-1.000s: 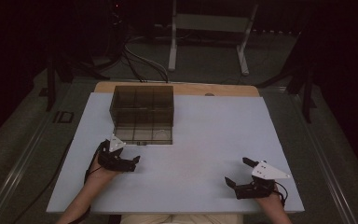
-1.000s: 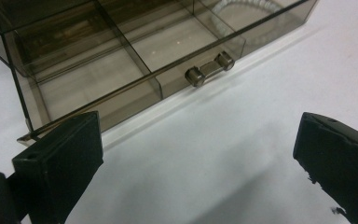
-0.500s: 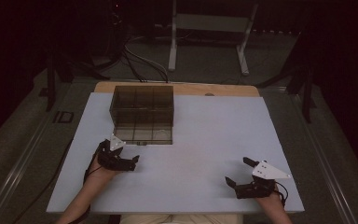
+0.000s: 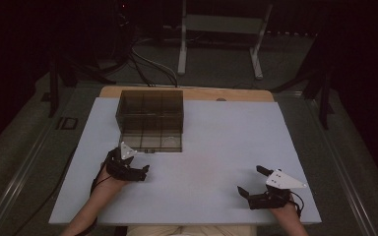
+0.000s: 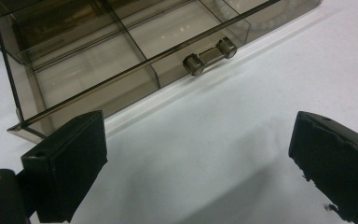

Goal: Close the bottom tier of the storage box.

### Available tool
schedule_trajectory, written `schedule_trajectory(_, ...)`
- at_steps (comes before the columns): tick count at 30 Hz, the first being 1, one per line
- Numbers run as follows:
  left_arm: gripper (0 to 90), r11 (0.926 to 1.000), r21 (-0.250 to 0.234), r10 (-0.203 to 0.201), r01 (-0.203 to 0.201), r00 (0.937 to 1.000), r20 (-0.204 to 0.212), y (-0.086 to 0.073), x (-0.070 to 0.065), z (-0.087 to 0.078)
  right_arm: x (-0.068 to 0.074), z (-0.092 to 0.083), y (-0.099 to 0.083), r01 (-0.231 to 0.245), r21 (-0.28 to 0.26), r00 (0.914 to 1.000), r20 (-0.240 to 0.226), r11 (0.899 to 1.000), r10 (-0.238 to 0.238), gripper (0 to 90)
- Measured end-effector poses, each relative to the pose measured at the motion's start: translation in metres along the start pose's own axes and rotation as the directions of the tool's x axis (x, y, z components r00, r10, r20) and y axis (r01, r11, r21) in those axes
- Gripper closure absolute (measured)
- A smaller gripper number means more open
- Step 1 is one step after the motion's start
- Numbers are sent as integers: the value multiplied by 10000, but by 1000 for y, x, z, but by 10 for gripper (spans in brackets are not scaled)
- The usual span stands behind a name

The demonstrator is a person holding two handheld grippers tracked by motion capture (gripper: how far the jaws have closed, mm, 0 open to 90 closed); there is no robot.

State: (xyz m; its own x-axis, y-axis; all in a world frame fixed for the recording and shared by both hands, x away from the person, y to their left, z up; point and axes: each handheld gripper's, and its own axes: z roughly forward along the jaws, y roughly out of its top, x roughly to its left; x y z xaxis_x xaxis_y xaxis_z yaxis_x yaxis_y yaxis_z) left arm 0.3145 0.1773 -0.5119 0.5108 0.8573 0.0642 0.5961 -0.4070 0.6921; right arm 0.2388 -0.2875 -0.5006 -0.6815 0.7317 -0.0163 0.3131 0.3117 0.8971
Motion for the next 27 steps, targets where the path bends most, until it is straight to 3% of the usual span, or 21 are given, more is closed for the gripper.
schedule_trajectory(7, 88, 9998, 92, -177, 179, 9996, -235, 1, -1, 0, 0, 1, 0, 0, 36, 10000, -5, 10000, 0, 0)
schedule_trajectory(9, 143, 9998, 44, -196, 198, 9992, -340, 2, -1, 0, 0, 1, 0, 5, 22, 10000, -6, 10000, -5, 0)
schedule_trajectory(13, 171, 9999, 61, -108, 110, 9992, -392, 2, -3, 0, 0, 1, 0, -20, 10, 10000, -4, 10000, 20, 0)
schedule_trajectory(27, 492, 9998, 133, 134, -129, 9991, -392, 3, -6, 1, 0, 1, 0, -15, 29, 10000, 21, 10000, 15, 0)
